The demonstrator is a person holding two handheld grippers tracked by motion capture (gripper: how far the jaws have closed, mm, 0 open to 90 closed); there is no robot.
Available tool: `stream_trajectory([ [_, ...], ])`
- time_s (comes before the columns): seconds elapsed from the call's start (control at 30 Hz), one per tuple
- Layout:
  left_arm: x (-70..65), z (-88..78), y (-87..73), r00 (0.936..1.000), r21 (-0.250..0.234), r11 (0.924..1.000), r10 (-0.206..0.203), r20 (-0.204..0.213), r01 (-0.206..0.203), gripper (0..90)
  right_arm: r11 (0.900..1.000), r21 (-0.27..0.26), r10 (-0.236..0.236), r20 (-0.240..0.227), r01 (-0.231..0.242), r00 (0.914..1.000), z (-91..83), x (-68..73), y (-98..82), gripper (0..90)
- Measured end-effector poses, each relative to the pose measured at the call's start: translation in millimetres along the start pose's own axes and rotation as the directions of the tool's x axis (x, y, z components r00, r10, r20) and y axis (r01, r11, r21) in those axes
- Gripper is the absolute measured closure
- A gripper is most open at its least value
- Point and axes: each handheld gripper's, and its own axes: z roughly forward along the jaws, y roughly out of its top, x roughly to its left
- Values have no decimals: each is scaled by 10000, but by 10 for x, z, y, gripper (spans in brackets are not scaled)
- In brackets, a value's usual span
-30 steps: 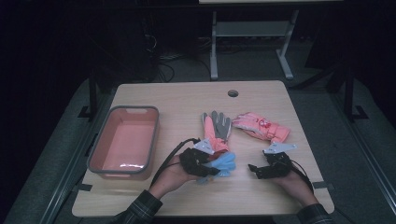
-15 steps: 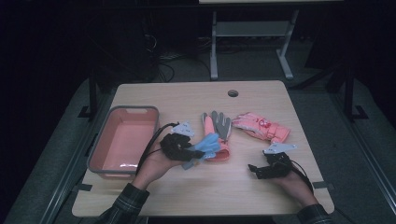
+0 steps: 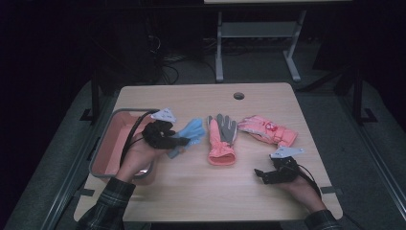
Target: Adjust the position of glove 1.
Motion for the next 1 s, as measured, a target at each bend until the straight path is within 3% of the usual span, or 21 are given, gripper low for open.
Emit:
stream_trajectory([
  [0.17,139,-96,-17,9991,-80,9999,-122,-399,119,750,10000,2,-4,1,4,10000,-3,3,-3,132],
  [0.3,263,-166,-53,9970,-159,9989,-447,-631,438,750,10000,9,-10,-9,10,10000,-4,5,-5,132],
  [0.5,440,-246,-113,9910,-28,9974,-720,-1128,721,750,10000,23,-10,-19,10,10000,-8,9,-6,132],
  [0.6,583,-312,-170,9822,-124,9939,-1101,-1525,1095,750,10000,3,-35,-16,35,10000,-8,10,-9,133],
  [0.63,583,-312,-170,9822,-124,9939,-1101,-1525,1095,750,10000,3,-35,-16,35,10000,-8,10,-9,133],
  [0.67,673,-342,-215,9752,-111,9925,-1220,-1849,1220,750,10000,-9,-32,-15,32,10000,-8,12,-10,132],
  [0.7,673,-342,-215,9752,-111,9925,-1220,-1849,1220,750,10000,-9,-32,-15,32,10000,-8,12,-10,132],
  [0.8,773,-367,-270,9670,-110,9893,-1443,-2100,1452,750,10000,0,-13,-25,13,10000,-10,14,-10,133],
  [1.0,975,-375,-436,9437,-75,9812,-1878,-2722,1931,749,10000,-1,-13,-26,13,10000,-10,15,-10,133],
])
